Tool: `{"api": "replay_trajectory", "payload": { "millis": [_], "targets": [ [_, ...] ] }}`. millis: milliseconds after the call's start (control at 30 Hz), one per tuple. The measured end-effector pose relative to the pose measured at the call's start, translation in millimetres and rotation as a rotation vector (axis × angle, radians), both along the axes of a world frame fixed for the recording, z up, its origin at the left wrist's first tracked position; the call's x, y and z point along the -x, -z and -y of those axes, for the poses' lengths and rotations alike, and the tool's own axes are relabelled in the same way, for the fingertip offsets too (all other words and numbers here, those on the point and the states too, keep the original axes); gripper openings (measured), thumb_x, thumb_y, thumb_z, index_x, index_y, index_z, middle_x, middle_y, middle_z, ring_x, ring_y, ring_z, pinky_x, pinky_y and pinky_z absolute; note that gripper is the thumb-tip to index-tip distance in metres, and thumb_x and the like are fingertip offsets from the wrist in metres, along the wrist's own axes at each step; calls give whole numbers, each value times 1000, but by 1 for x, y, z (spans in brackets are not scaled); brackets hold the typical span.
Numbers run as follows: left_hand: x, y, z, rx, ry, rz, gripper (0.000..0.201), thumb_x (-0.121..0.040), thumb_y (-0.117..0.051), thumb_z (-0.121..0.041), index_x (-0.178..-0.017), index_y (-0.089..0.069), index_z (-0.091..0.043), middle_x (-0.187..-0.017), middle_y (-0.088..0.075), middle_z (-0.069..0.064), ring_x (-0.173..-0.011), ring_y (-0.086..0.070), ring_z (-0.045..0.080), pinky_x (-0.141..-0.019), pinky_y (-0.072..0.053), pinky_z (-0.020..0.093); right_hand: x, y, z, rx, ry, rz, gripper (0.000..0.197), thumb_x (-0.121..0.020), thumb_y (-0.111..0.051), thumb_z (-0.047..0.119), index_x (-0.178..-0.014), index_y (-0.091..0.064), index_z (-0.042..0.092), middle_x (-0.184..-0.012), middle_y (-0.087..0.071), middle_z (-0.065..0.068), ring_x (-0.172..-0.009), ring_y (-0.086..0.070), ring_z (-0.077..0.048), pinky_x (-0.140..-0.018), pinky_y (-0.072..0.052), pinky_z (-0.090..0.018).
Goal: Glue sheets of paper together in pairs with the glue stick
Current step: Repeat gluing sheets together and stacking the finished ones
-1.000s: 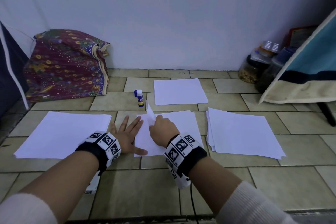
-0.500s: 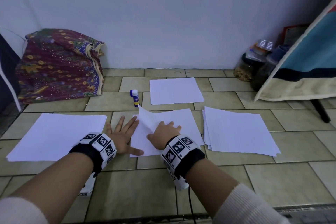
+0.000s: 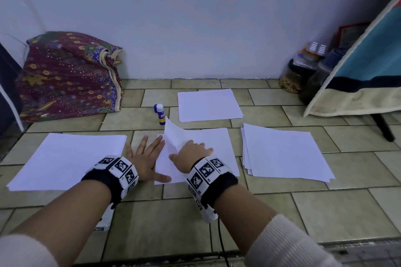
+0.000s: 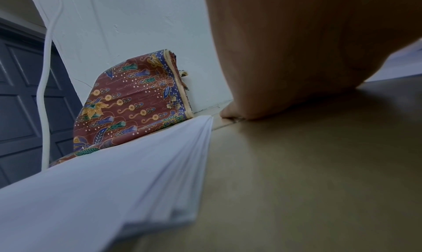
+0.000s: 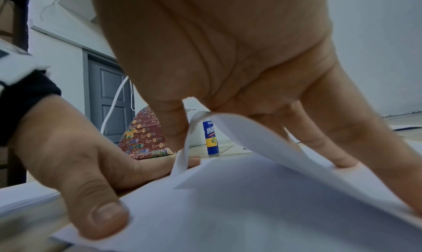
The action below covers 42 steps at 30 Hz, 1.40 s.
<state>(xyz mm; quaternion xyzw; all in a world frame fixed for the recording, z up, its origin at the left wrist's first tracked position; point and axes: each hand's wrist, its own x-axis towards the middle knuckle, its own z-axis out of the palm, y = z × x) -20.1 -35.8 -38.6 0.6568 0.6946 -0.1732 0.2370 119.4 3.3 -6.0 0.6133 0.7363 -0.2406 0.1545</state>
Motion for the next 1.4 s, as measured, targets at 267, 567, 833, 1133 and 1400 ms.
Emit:
{"api": "replay_trajectory", "payload": {
  "millis": [267, 567, 833, 1133, 1400],
  "targets": [
    [1, 3, -1, -2, -7, -15, 139, -38, -24, -92, -148, 24, -23, -153, 33, -10, -142, 30, 24, -111, 11, 61, -2, -1, 3, 7, -1, -22, 74, -94, -40, 52, -145, -23, 2, -148, -34, -17, -140, -24, -33, -114, -14, -52],
    [3, 4, -1, 15, -11, 8, 135, -48, -35, -90, -148, 25, -22, -153, 34, -10, -141, 33, 23, -110, 14, 61, -4, 1, 6, 6, -5, -13, 75, -93, -41, 53, -146, -22, 3, -148, -34, -16, -141, -22, -32, -115, -12, -52],
    [2, 5, 0, 1, -19, -5, 125, -70, -51, -82, -148, 25, -23, -153, 34, -11, -141, 33, 24, -110, 13, 61, -4, -1, 7, 21, 2, -25, 76, -93, -41, 52, -146, -20, 2, -150, -32, -17, -142, -20, -32, -115, -11, -53],
    [3, 5, -1, 16, -14, -4, 129, -55, -39, -85, -148, 25, -23, -153, 34, -10, -141, 33, 24, -109, 14, 62, -5, -4, 9, 20, 15, -56, 75, -92, -44, 52, -145, -24, 2, -147, -36, -16, -139, -25, -33, -115, -14, -52],
    [4, 5, -2, 27, -8, 12, 136, -44, -33, -89, -147, 28, -24, -151, 36, -11, -140, 34, 23, -110, 13, 61, -9, -6, 4, 31, 19, -102, 66, -92, -46, 52, -139, -37, 6, -143, -43, -13, -137, -32, -33, -113, -20, -51]
  ]
}}
